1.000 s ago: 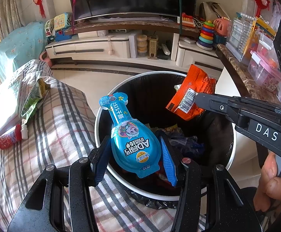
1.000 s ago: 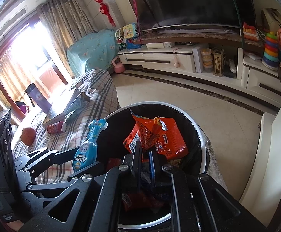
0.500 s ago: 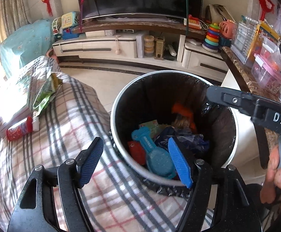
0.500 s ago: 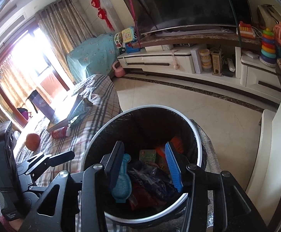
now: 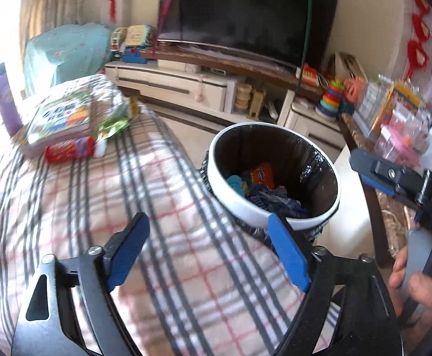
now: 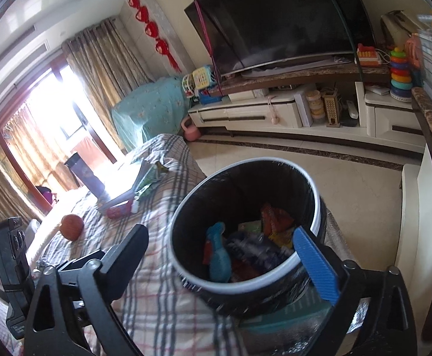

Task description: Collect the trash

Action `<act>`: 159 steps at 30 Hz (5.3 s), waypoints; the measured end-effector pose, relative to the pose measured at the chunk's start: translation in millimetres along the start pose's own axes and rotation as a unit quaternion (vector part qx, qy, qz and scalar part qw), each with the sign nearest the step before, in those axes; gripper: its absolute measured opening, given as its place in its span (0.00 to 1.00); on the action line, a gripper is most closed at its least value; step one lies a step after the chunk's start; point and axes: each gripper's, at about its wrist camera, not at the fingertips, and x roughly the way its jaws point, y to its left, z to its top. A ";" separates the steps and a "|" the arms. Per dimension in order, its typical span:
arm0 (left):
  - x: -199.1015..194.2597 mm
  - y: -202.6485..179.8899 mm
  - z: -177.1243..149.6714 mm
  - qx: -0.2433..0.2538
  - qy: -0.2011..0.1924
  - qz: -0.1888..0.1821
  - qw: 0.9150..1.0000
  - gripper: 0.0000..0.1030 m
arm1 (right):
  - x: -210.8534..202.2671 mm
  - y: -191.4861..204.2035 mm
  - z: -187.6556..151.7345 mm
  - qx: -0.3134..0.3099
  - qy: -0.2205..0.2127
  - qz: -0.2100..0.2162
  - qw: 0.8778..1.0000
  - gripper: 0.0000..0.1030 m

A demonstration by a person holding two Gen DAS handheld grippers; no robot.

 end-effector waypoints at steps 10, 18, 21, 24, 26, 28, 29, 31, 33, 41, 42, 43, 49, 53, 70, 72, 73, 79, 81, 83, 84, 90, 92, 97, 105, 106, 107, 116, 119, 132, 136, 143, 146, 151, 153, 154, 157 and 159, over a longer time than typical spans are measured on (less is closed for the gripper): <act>-44.4 22.6 -49.6 -0.028 -0.041 0.010 0.999 0.87 | -23.0 23.7 -59.5 0.008 -0.007 -0.011 1.000 0.99; -80.1 26.0 -77.3 -0.018 -0.082 0.037 0.996 0.88 | -57.1 58.2 -79.0 -0.076 -0.091 -0.048 0.992 0.99; -97.6 31.1 -82.4 -0.027 -0.114 0.050 0.992 0.95 | -69.4 75.3 -78.1 -0.113 -0.111 -0.063 0.985 1.00; -117.4 31.4 -89.5 -0.019 -0.174 0.080 0.981 1.00 | -84.7 84.2 -79.4 -0.121 -0.134 -0.053 0.982 1.00; -120.7 29.9 -92.8 -0.008 -0.186 0.105 0.977 1.00 | -86.7 87.4 -82.2 -0.123 -0.138 -0.057 0.981 1.00; -121.1 31.2 -98.9 -0.004 -0.186 0.114 0.976 1.00 | -83.8 91.7 -88.6 -0.129 -0.139 -0.088 0.978 1.00; -120.8 33.4 -102.6 -0.007 -0.186 0.113 0.976 1.00 | -83.6 93.1 -92.8 -0.134 -0.142 -0.094 0.976 1.00; -119.5 35.5 -108.1 -0.009 -0.182 0.116 0.976 1.00 | -82.7 97.1 -102.7 -0.148 -0.150 -0.096 0.973 1.00; -117.2 35.6 -111.6 0.000 -0.176 0.131 0.976 1.00 | -80.0 99.9 -110.1 -0.158 -0.154 -0.104 0.970 1.00; -120.4 40.2 -123.0 -0.008 -0.174 0.151 0.973 1.00 | -69.6 83.9 -117.2 -0.123 -0.137 -0.090 0.979 1.00; -120.6 40.7 -123.5 -0.009 -0.172 0.152 0.973 1.00 | -70.1 83.0 -117.6 -0.122 -0.138 -0.091 0.979 1.00; -120.8 41.4 -124.3 -0.011 -0.170 0.152 0.974 1.00 | -71.0 83.5 -118.7 -0.123 -0.140 -0.093 0.978 1.00; -125.3 41.4 -127.0 -0.012 -0.174 0.160 0.971 1.00 | -76.5 89.4 -120.9 -0.136 -0.153 -0.098 0.974 1.00; -127.8 41.7 -127.7 -0.012 -0.176 0.167 0.970 1.00 | -78.2 95.1 -122.4 -0.149 -0.158 -0.097 0.971 1.00; -134.4 44.1 -132.8 -0.019 -0.189 0.174 0.966 1.00 | -77.2 103.2 -128.6 -0.162 -0.161 -0.089 0.970 1.00; -135.1 44.5 -133.3 -0.019 -0.190 0.174 0.966 1.00 | -77.0 102.9 -128.2 -0.160 -0.161 -0.086 0.970 1.00; -134.8 44.7 -133.4 -0.019 -0.190 0.175 0.966 1.00 | -76.8 102.9 -128.4 -0.160 -0.161 -0.085 0.970 1.00; -134.7 45.0 -134.5 -0.020 -0.191 0.176 0.965 1.00 | -77.3 105.3 -129.5 -0.163 -0.160 -0.080 0.970 1.00; -134.6 45.1 -134.7 -0.021 -0.192 0.175 0.965 1.00 | -77.2 105.7 -129.2 -0.163 -0.160 -0.079 0.970 1.00; -134.3 45.0 -134.5 -0.020 -0.191 0.175 0.966 1.00 | -77.8 106.3 -129.3 -0.164 -0.161 -0.077 0.970 1.00; -134.6 45.0 -134.4 -0.020 -0.191 0.175 0.966 1.00 | -77.8 106.6 -129.3 -0.164 -0.162 -0.076 0.970 1.00; -134.9 44.1 -134.8 -0.019 -0.193 0.177 0.965 1.00 | -78.3 107.3 -129.5 -0.163 -0.162 -0.072 0.971 1.00; -135.8 43.6 -134.7 -0.018 -0.195 0.178 0.964 1.00 | -79.0 107.4 -129.6 -0.163 -0.163 -0.071 0.971 1.00; -135.9 42.7 -134.8 -0.018 -0.194 0.177 0.965 1.00 | -81.1 108.9 -129.4 -0.164 -0.165 -0.068 0.970 1.00; -136.6 41.4 -134.2 -0.018 -0.193 0.175 0.965 1.00 | -82.4 111.3 -130.5 -0.166 -0.165 -0.065 0.970 1.00; -136.5 41.2 -134.3 -0.018 -0.193 0.175 0.965 1.00 | -82.7 111.5 -130.4 -0.166 -0.165 -0.064 0.970 1.00; -136.5 41.0 -134.4 -0.018 -0.193 0.175 0.965 1.00 | -82.8 111.9 -130.3 -0.166 -0.164 -0.064 0.970 1.00; -134.2 40.7 -133.7 -0.018 -0.191 0.173 0.966 1.00 | -82.6 114.0 -130.1 -0.166 -0.164 -0.061 0.971 1.00; -133.0 40.4 -133.8 -0.017 -0.190 0.172 0.967 1.00 | -82.1 115.3 -130.0 -0.166 -0.162 -0.060 0.971 1.00; -130.1 39.8 -133.8 -0.012 -0.188 0.166 0.968 1.00 | -83.2 115.6 -128.5 -0.164 -0.164 -0.052 0.971 1.00; -129.4 40.4 -132.8 -0.013 -0.188 0.164 0.968 1.00 | -82.8 115.9 -128.6 -0.164 -0.163 -0.049 0.972 1.00; -128.3 41.1 -132.2 -0.012 -0.186 0.162 0.969 1.00 | -80.3 115.5 -127.8 -0.164 -0.158 -0.048 0.972 1.00; -128.2 41.3 -132.4 -0.013 -0.186 0.162 0.969 1.00 | -80.1 115.5 -127.9 -0.164 -0.158 -0.048 0.973 1.00; -126.6 41.3 -132.0 -0.012 -0.184 0.161 0.970 1.00 | -80.3 115.9 -128.1 -0.164 -0.159 -0.047 0.972 1.00; -126.6 40.9 -132.0 -0.012 -0.184 0.160 0.970 1.00 | -79.9 116.1 -128.2 -0.164 -0.159 -0.047 0.973 1.00; -126.7 41.0 -132.0 -0.012 -0.184 0.160 0.970 1.00 | -80.1 116.0 -128.2 -0.164 -0.159 -0.047 0.973 1.00; -126.5 40.8 -132.1 -0.012 -0.184 0.160 0.970 1.00 | -79.5 116.6 -127.6 -0.164 -0.159 -0.045 0.973 1.00; -125.8 40.0 -132.0 -0.012 -0.184 0.159 0.970 1.00 | -80.2 118.0 -127.7 -0.163 -0.159 -0.044 0.973 1.00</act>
